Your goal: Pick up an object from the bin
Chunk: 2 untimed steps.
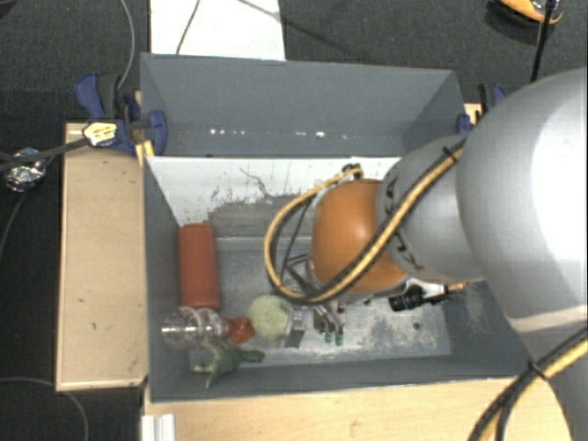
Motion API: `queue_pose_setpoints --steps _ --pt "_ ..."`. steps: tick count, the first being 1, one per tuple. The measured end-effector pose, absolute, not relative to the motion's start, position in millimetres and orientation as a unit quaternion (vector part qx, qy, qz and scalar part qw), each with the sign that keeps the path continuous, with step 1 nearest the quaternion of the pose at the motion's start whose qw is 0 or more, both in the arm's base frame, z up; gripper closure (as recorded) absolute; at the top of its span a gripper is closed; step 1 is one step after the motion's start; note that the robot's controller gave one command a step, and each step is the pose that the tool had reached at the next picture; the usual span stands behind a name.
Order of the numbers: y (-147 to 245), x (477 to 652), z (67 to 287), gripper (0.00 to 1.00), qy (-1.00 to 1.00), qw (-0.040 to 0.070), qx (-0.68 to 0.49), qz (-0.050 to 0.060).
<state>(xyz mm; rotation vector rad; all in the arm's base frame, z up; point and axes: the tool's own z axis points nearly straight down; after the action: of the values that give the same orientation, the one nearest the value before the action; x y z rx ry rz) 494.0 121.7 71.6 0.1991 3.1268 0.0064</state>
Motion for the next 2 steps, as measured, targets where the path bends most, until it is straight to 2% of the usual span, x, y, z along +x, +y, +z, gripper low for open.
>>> queue_pose_setpoints --steps 2 --pt "121.5 492.9 75.0 1.0 0.998 0.002 0.064 0.001"
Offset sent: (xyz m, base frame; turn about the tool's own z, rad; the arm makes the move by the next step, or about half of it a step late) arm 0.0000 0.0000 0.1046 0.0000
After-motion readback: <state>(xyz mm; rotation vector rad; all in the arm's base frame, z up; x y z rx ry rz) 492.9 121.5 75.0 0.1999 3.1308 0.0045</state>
